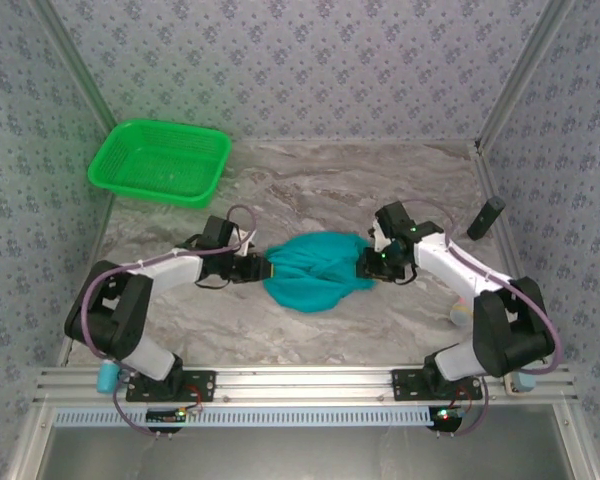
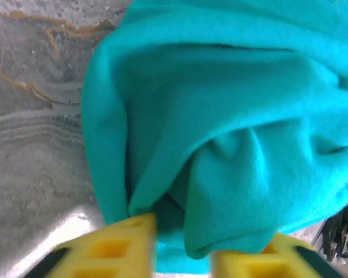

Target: Fold the inside-out t-shirt

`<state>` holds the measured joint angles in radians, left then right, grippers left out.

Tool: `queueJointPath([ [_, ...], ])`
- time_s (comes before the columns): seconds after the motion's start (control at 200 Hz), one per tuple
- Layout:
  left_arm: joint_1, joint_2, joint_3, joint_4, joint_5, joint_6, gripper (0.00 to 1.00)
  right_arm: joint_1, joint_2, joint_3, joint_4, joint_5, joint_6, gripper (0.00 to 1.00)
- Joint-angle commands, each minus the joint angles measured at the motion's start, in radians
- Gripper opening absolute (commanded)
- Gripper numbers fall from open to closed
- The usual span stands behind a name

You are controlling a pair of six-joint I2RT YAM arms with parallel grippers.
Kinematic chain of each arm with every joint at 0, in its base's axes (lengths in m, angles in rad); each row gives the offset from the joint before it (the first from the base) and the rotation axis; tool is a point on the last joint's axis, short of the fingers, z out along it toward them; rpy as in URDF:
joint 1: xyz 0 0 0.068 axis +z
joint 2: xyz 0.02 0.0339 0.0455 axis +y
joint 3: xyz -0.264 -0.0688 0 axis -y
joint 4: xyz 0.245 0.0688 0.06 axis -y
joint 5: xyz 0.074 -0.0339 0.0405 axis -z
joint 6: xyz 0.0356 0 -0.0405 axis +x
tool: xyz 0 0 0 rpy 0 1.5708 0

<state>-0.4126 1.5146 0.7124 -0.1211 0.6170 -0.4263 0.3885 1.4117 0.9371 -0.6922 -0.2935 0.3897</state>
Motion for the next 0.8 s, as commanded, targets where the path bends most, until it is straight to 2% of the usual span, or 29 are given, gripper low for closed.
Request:
queueJointPath([
  [0.0, -0.001, -0.121, 0.046, -0.061, -0.033, 0.020, 0.40, 0.068, -0.048, 0.107, -0.048, -0.011, -0.067, 0.40],
  [0.095, -0.014, -0.186, 0.081, -0.154, -0.053, 0.025, 0.43, 0.171, -0.025, 0.139, -0.028, 0.122, -0.048, 0.48],
  [0.185, -0.064, -0.238, 0.100, -0.214, -0.082, 0.048, 0.45, 0.236, 0.019, 0.143, 0.000, 0.251, 0.022, 0.52],
  [0.285, -0.157, -0.263, 0.095, -0.182, -0.133, 0.080, 0.47, 0.300, 0.055, 0.133, 0.060, 0.356, 0.078, 0.61],
  [0.405, -0.232, -0.218, 0.105, -0.111, -0.203, 0.093, 0.47, 0.325, 0.115, 0.164, 0.086, 0.412, 0.083, 0.62],
  [0.495, -0.246, -0.161, 0.118, -0.038, -0.211, 0.098, 0.47, 0.300, 0.138, 0.149, 0.117, 0.431, 0.088, 0.53],
  [0.525, -0.246, -0.139, 0.126, -0.021, -0.222, 0.098, 0.47, 0.286, 0.138, 0.140, 0.113, 0.441, 0.098, 0.45],
  [0.59, -0.246, -0.077, 0.157, -0.010, -0.237, 0.114, 0.47, 0.261, 0.115, 0.103, 0.109, 0.459, 0.115, 0.21],
  [0.62, -0.246, -0.044, 0.179, -0.016, -0.244, 0.117, 0.47, 0.253, 0.094, 0.082, 0.109, 0.460, 0.118, 0.15],
  [0.705, -0.246, 0.037, 0.222, -0.007, -0.229, 0.108, 0.48, 0.248, 0.019, 0.008, 0.098, 0.465, 0.120, 0.12],
  [0.8, -0.246, 0.092, 0.246, 0.020, -0.228, 0.087, 0.48, 0.258, -0.063, -0.095, 0.096, 0.459, 0.152, 0.15],
])
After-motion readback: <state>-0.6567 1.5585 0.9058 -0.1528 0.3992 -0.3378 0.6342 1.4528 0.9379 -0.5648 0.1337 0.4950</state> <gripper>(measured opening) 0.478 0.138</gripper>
